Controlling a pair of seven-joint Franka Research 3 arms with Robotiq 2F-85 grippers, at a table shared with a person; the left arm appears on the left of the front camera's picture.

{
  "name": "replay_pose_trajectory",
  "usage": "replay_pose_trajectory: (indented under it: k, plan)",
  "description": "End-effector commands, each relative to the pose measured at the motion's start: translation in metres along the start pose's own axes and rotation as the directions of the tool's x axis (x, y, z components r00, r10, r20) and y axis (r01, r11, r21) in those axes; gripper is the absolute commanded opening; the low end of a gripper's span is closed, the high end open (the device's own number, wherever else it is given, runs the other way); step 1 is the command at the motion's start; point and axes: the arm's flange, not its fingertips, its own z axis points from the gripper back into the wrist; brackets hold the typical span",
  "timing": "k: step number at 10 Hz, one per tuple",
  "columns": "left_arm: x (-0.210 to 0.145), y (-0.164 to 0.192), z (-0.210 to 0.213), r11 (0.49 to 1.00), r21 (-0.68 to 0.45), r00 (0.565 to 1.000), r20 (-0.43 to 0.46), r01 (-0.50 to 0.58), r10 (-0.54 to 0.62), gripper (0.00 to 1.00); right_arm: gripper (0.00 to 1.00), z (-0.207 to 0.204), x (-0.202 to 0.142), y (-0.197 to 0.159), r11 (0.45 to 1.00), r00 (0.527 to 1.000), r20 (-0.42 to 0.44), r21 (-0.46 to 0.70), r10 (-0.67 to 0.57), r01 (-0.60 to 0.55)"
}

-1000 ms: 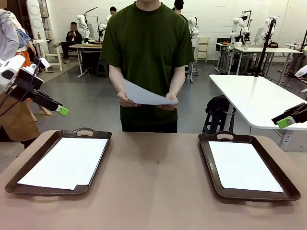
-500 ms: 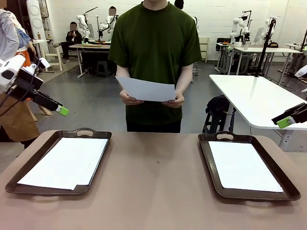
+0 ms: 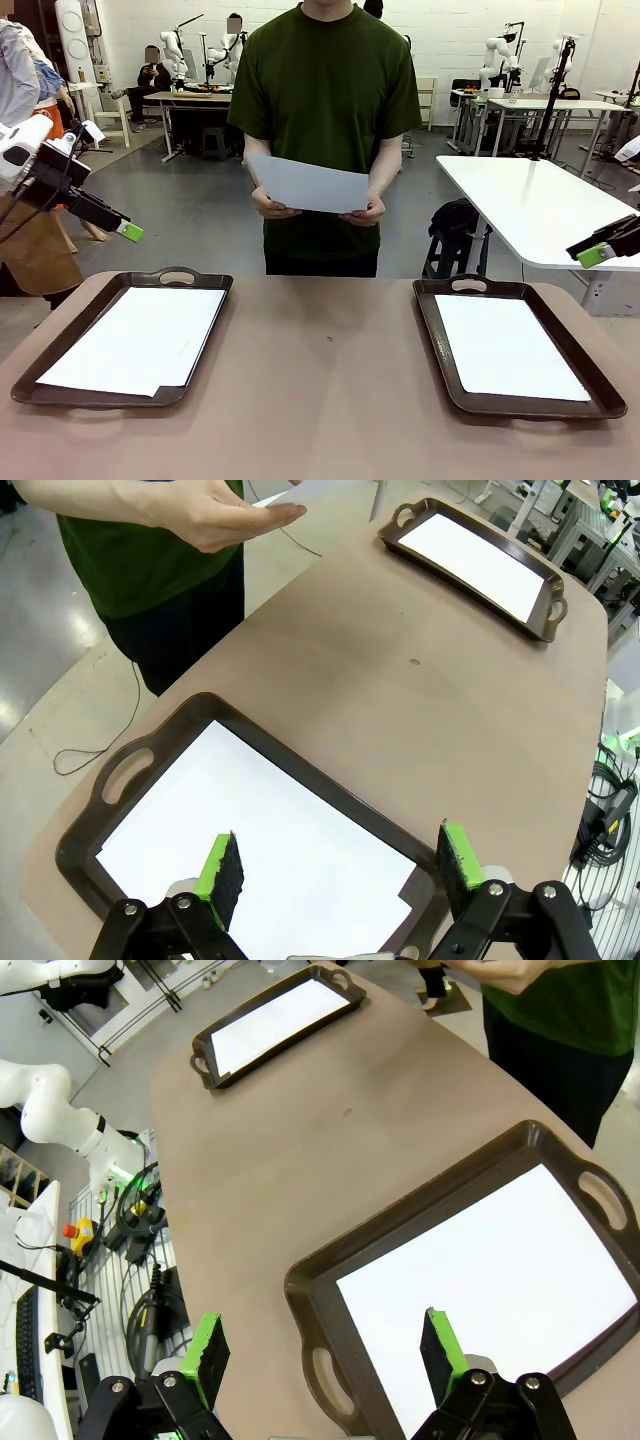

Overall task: Sort the A4 documents.
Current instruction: Receive the A4 Paper.

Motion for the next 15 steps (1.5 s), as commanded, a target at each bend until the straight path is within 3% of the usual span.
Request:
replay_pose_trajectory:
  k: [1, 15]
  plan:
    - [-0.0001, -0.0002, -0.0002, 1.000, 0.002, 1.000, -0.003, 0.011, -0.011, 1.00, 1.00, -0.0001, -0.0002, 0.0006, 1.000, 1.000, 0.001, 0.005, 0.006, -0.006]
    - [-0.0001, -0.0002, -0.0002, 1.000, 0.002, 1.000, -0.003, 0.011, -0.011, 1.00, 1.00, -0.0005, 0.0033, -0.0045, 0.999, 1.000, 0.009, -0.019, -0.026, 0.026]
